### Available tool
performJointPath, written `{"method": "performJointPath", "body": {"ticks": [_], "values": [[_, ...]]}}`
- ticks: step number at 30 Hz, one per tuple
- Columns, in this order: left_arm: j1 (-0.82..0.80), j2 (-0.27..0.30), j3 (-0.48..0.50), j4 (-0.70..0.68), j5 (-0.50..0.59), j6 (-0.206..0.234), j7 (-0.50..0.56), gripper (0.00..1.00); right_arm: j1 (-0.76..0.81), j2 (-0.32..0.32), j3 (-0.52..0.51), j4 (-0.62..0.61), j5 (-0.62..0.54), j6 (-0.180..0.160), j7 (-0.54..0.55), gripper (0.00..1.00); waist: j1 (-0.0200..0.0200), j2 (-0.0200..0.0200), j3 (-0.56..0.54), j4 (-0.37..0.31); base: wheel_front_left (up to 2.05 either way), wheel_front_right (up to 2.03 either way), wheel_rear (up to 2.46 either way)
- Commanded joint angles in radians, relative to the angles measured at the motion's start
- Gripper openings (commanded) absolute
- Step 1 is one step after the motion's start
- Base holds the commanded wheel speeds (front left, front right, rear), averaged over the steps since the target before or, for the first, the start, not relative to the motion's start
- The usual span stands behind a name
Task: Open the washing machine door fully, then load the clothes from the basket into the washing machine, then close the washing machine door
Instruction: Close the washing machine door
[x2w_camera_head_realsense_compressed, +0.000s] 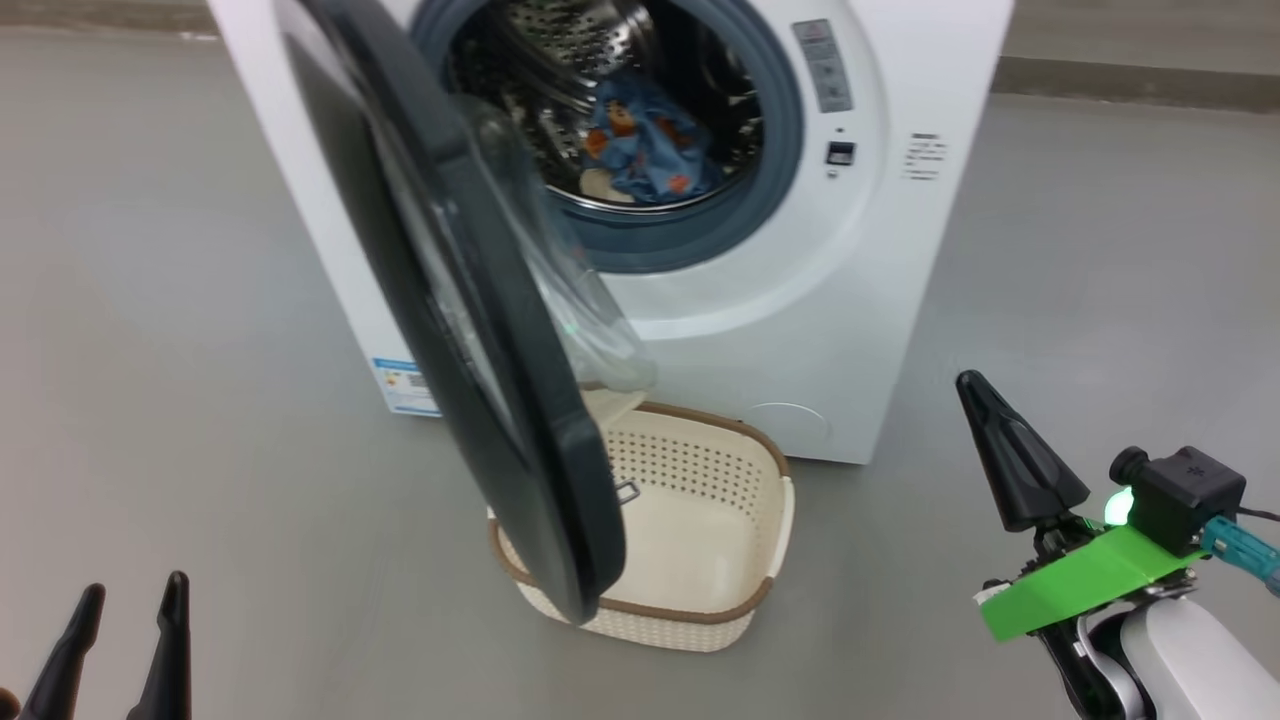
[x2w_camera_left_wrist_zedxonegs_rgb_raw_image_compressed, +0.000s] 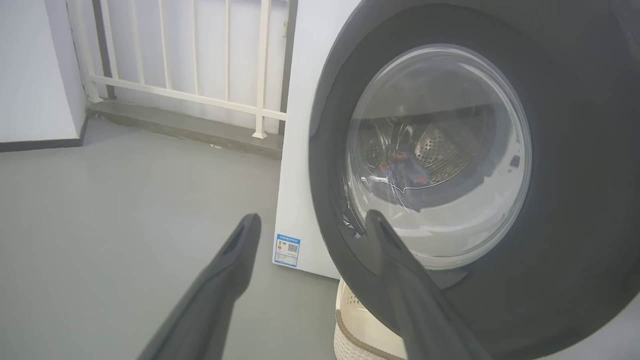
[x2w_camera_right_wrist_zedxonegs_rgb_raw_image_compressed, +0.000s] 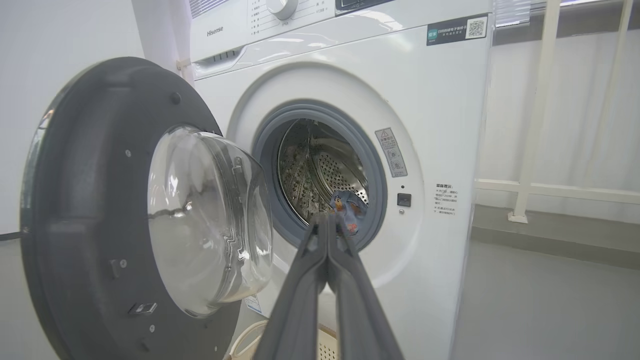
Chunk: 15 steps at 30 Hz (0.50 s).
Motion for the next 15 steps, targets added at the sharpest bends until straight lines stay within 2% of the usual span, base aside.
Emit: {"method": "performJointPath", "body": {"ticks": [1, 9, 15], "values": [[-0.031, 0.030, 0.036, -0.009, -0.005, 0.001, -0.008, 1.00, -0.050, -0.023, 0.024, -0.028, 0.008, 0.004, -0.012, 0.00, 0.0000, 0.0000, -0.005, 0.065, 0.00, 0.00, 0.00], [-0.033, 0.027, 0.029, -0.001, -0.009, 0.001, -0.008, 1.00, -0.139, -0.036, 0.067, -0.065, 0.035, 0.004, -0.012, 0.00, 0.0000, 0.0000, -0.011, 0.137, 0.00, 0.00, 0.00], [-0.034, 0.022, 0.023, 0.003, -0.010, 0.001, -0.008, 1.00, -0.227, -0.039, 0.139, -0.121, 0.069, 0.004, -0.012, 0.00, 0.0000, 0.0000, -0.014, 0.190, 0.00, 0.00, 0.00]]}}
